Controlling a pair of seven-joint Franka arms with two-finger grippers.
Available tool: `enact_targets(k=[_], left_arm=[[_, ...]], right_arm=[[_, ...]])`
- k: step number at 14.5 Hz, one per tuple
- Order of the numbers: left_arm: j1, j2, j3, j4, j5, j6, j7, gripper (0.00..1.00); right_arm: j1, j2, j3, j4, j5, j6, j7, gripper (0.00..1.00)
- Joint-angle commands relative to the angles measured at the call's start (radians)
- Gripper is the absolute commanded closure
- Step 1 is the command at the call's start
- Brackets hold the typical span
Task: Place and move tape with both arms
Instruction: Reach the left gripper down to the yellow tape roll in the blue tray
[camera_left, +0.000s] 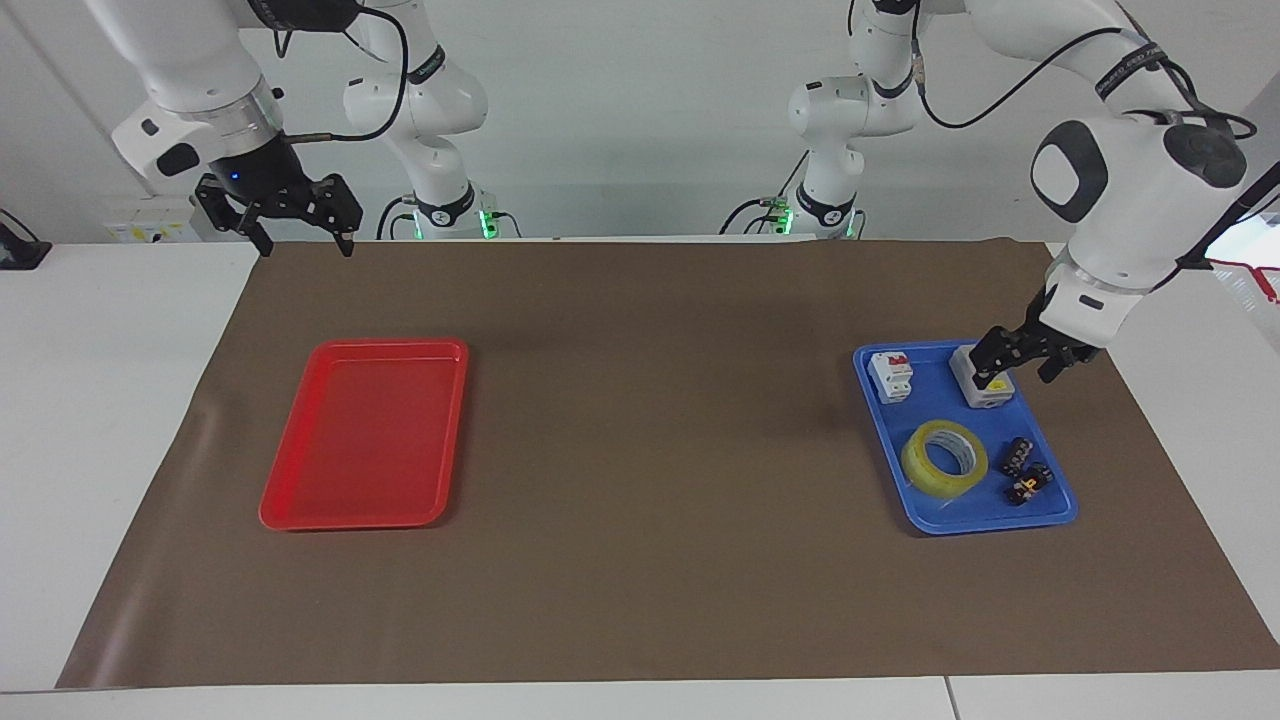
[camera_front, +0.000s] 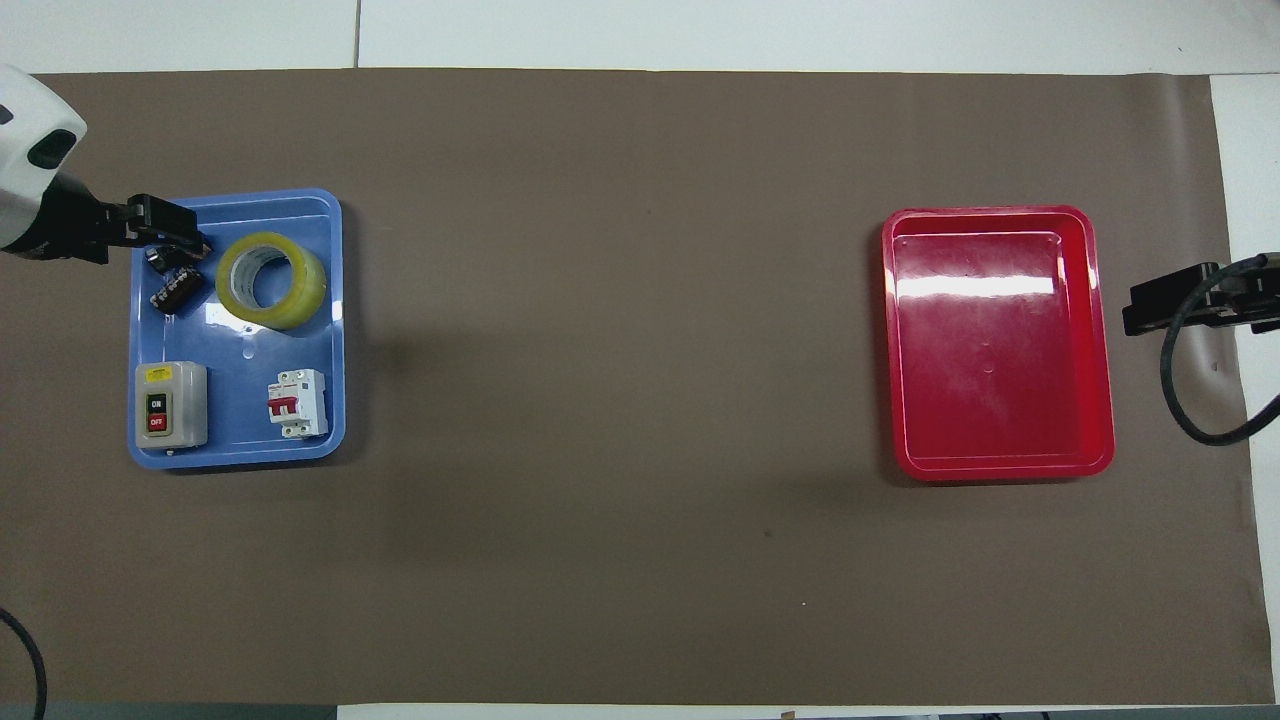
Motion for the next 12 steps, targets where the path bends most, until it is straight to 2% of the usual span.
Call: enact_targets(k=[1, 5, 9, 12], left_arm=[[0.011, 0.046, -0.001, -0.024, 0.025, 0.094, 0.026, 0.00], [0.040, 0.058, 0.000, -0.207, 0.025, 0.356, 0.063, 0.00], [0.052, 0.099, 0.000, -0.225, 0.025, 0.381, 0.063, 0.00], [0.046, 0.121, -0.001, -0.256, 0.025, 0.450, 0.049, 0.00]], right_arm=[[-0.011, -0.001, 0.004, 0.004, 0.009, -0.012, -0.029, 0.00], [-0.013, -0.003, 0.004, 0.004, 0.009, -0.012, -0.029, 0.00], [-0.013, -0.003, 0.004, 0.003, 0.009, -0.012, -0.029, 0.00], [-0.013, -0.003, 0.004, 0.003, 0.009, -0.012, -0.029, 0.00]])
